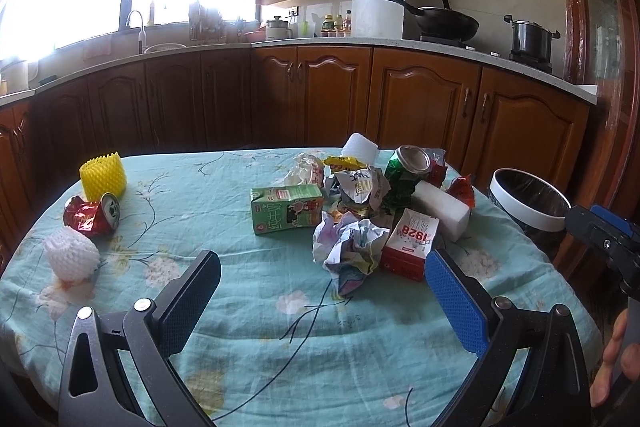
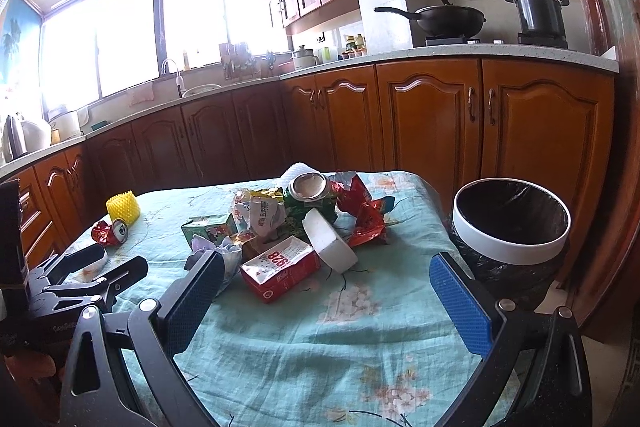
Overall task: Collect trash
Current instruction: 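Grasp crumpled white paper with left tool while right tool grasps white foam block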
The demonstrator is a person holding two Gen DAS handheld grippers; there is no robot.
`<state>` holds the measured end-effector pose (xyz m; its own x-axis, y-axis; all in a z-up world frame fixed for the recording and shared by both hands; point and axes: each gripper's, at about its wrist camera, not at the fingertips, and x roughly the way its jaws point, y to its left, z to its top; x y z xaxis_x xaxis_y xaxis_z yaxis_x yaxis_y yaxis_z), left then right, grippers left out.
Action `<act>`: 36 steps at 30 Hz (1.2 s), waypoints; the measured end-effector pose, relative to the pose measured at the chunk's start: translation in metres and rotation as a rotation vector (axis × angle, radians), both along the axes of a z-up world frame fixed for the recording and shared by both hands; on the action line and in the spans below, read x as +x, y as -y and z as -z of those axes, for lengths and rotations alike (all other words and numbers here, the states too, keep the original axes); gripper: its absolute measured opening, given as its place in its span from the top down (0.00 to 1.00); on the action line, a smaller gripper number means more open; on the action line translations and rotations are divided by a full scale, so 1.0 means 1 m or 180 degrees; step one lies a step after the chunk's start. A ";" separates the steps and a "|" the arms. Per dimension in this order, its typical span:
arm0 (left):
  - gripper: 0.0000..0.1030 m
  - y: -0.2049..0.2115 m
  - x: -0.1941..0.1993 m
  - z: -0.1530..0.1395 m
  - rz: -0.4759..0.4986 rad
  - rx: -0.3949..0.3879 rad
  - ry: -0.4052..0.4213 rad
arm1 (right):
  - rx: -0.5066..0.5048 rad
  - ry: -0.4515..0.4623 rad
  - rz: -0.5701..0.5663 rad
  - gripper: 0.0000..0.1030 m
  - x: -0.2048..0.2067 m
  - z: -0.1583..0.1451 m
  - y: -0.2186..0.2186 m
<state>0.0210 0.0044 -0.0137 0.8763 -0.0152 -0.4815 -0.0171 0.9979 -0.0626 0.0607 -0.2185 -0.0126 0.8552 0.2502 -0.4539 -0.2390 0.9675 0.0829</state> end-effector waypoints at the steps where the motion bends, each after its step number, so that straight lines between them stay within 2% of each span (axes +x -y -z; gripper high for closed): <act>1: 0.01 0.000 0.002 0.000 0.0005 -0.0001 -0.0017 | 0.0006 -0.0021 -0.0014 0.00 0.002 0.001 0.000; 8: 0.06 -0.002 0.031 0.009 0.0090 -0.0101 -0.0313 | -0.0020 -0.0252 -0.0152 0.02 0.028 0.010 -0.005; 13: 0.09 -0.007 0.060 0.013 0.0131 -0.0187 -0.0545 | -0.0076 -0.0488 -0.0250 0.07 0.058 0.023 -0.011; 18: 0.12 -0.009 0.086 0.019 0.0168 -0.0235 -0.0703 | -0.0099 -0.0737 -0.0346 0.22 0.089 0.039 -0.015; 21: 0.14 -0.010 0.102 0.024 0.0180 -0.0254 -0.0769 | -0.0130 -0.0863 -0.0396 0.25 0.106 0.048 -0.018; 28: 0.33 -0.016 0.138 0.043 0.0263 -0.0427 -0.0963 | -0.0328 -0.1085 -0.0500 0.40 0.144 0.069 -0.031; 30: 0.39 -0.018 0.145 0.047 0.0308 -0.0481 -0.1006 | -0.0363 -0.1147 -0.0509 0.51 0.151 0.075 -0.033; 32: 0.58 -0.018 0.148 0.050 0.0380 -0.0529 -0.1034 | -0.0385 -0.1172 -0.0489 0.61 0.154 0.079 -0.034; 35: 0.73 -0.016 0.147 0.049 0.0433 -0.0497 -0.0997 | -0.0341 -0.1146 -0.0474 0.63 0.151 0.078 -0.030; 36: 0.74 -0.016 0.145 0.047 0.0458 -0.0489 -0.0974 | -0.0314 -0.1134 -0.0475 0.64 0.148 0.076 -0.029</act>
